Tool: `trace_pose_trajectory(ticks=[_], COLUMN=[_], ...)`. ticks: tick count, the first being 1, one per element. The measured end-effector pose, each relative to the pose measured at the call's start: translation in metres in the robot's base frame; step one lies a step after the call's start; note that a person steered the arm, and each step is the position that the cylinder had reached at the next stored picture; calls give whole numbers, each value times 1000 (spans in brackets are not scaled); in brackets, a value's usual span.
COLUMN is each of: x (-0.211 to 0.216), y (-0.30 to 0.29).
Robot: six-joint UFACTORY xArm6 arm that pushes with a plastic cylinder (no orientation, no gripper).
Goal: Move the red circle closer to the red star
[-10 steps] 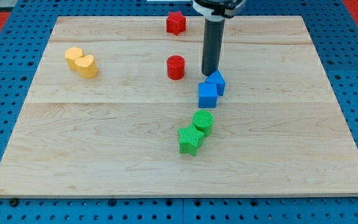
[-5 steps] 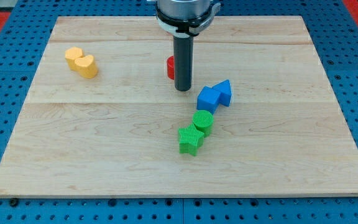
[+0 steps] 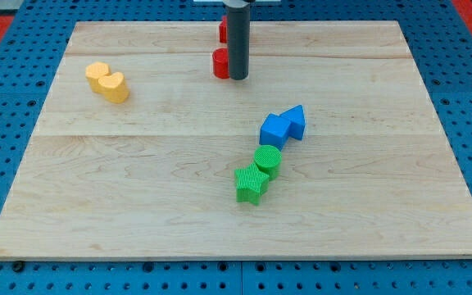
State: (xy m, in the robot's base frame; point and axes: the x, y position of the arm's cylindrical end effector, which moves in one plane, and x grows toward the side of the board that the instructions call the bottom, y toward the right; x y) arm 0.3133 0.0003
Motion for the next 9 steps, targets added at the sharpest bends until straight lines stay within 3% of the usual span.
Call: trace_pose_trajectory(ticks=[4,8,9], x=[-17,44,41], y=[-6,-28,-31])
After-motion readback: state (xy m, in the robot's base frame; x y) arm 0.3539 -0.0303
